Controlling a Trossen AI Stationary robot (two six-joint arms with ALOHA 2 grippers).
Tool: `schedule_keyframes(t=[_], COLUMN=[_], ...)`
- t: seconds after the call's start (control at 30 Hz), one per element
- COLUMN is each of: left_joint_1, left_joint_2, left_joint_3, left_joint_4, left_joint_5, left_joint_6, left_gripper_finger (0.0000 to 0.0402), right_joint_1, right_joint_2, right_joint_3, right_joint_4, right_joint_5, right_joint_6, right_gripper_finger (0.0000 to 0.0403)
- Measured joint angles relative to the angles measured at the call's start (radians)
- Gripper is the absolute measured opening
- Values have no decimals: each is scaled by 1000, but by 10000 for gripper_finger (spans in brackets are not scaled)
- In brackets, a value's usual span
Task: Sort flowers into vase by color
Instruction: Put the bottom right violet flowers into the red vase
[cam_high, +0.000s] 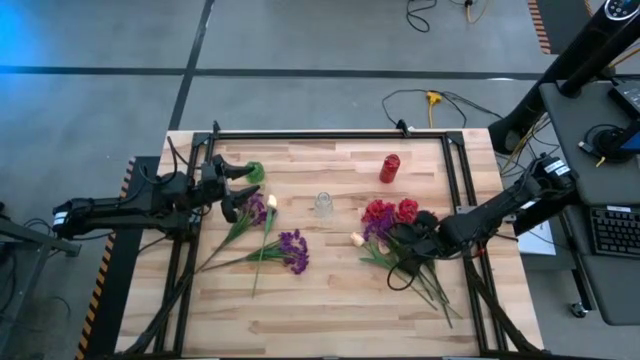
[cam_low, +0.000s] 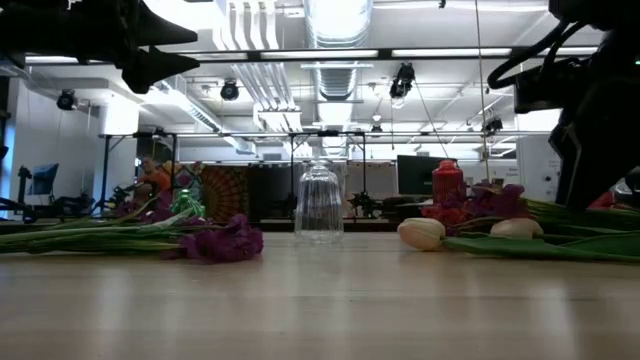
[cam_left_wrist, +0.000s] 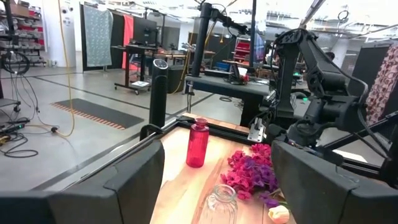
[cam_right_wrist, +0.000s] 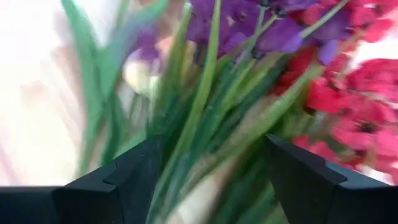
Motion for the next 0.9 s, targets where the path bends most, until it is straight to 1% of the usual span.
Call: schedule_keyframes(t=[0.1, 0.2, 0.37, 0.5, 0.8, 0.9], left_joint_1=[0, 0, 0, 0, 0, 0], left_joint_2=[2, 8, 22, 33, 63, 69], left_joint_3=[0, 0, 0, 0, 0, 0], left_joint_4=[0, 1, 2, 2, 2, 2], left_joint_5=[0, 0, 0, 0, 0, 0], left_joint_6=[0, 0, 0, -3, -18, -31], left_gripper_finger=[276, 276, 276, 276, 276, 276], right_joint_1=[0, 0, 0, -1, -1, -1], right_joint_2=[1, 19, 46, 49, 43, 33], right_joint_3=[-20, -25, -27, -29, -29, -29], right_joint_4=[57, 64, 62, 61, 57, 55], right_joint_5=[-1, 7, 14, 16, 8, 2], right_joint_6=[3, 12, 22, 29, 30, 30], right_gripper_finger=[267, 261, 230, 188, 68, 38])
